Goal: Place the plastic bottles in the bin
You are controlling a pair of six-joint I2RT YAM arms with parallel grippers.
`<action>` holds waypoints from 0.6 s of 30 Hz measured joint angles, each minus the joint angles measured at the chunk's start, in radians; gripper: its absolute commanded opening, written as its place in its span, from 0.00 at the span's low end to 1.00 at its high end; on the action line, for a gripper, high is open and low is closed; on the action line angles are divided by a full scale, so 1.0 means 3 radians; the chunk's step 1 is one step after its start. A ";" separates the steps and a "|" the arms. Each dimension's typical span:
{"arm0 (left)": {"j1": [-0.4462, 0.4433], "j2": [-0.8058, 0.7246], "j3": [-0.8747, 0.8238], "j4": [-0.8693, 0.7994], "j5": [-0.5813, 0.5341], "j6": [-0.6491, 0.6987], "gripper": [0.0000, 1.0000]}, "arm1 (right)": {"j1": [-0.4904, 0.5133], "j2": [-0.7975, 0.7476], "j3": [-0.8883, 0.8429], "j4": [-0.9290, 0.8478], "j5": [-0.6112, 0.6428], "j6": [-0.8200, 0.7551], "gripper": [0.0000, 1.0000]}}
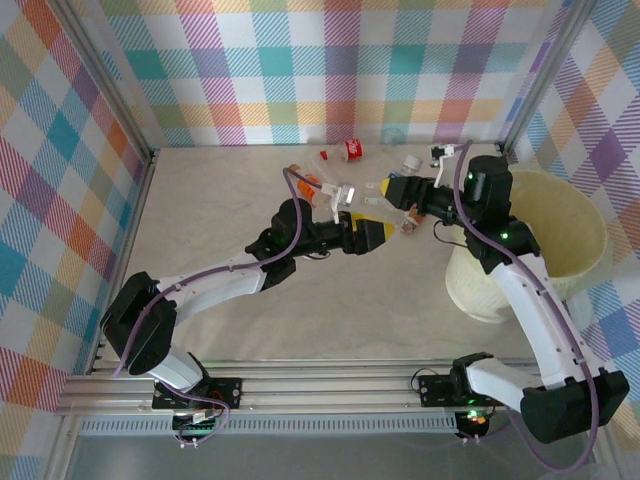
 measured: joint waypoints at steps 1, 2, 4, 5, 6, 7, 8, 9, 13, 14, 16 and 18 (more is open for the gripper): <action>0.0000 -0.0005 0.0000 -0.0055 -0.0023 0.0048 0.99 | -0.0009 -0.0037 0.0000 -0.0029 0.0113 -0.0033 0.48; 0.0000 -0.0010 0.0000 -0.0094 -0.0047 0.0085 0.99 | -0.0020 -0.0081 0.0000 -0.0064 0.0235 -0.0067 0.47; 0.0000 -0.0046 -0.0010 -0.0187 -0.0127 0.0184 1.00 | -0.0039 -0.0182 0.0000 -0.0130 0.0490 -0.0154 0.47; 0.0001 -0.0075 -0.0020 -0.0249 -0.0181 0.0225 1.00 | -0.0053 -0.0234 0.0000 -0.0154 0.0607 -0.0192 0.47; 0.0008 -0.0103 -0.0032 -0.0314 -0.0243 0.0268 1.00 | -0.0067 -0.0290 0.0001 -0.0181 0.0721 -0.0233 0.47; 0.0015 -0.0135 -0.0042 -0.0374 -0.0309 0.0312 1.00 | -0.0074 -0.0357 0.0001 -0.0209 0.0839 -0.0281 0.47; 0.0018 -0.0159 -0.0047 -0.0420 -0.0360 0.0342 1.00 | -0.0075 -0.0407 0.0003 -0.0224 0.0926 -0.0320 0.46; 0.0020 -0.0188 -0.0056 -0.0468 -0.0435 0.0384 1.00 | -0.0084 -0.0458 0.0008 -0.0242 0.1020 -0.0367 0.46; 0.0022 -0.0276 -0.0067 -0.0623 -0.0694 0.0486 1.00 | -0.0089 -0.0613 0.0060 -0.0286 0.1451 -0.0573 0.44; 0.0022 -0.0290 -0.0067 -0.0661 -0.0754 0.0497 1.00 | -0.0089 -0.0646 0.0067 -0.0287 0.1554 -0.0615 0.44; 0.0022 -0.0324 -0.0075 -0.0739 -0.0893 0.0525 1.00 | -0.0090 -0.0730 0.0083 -0.0287 0.1790 -0.0730 0.44; 0.0022 -0.0347 -0.0081 -0.0813 -0.1017 0.0557 1.00 | -0.0090 -0.0797 0.0106 -0.0287 0.1962 -0.0830 0.44</action>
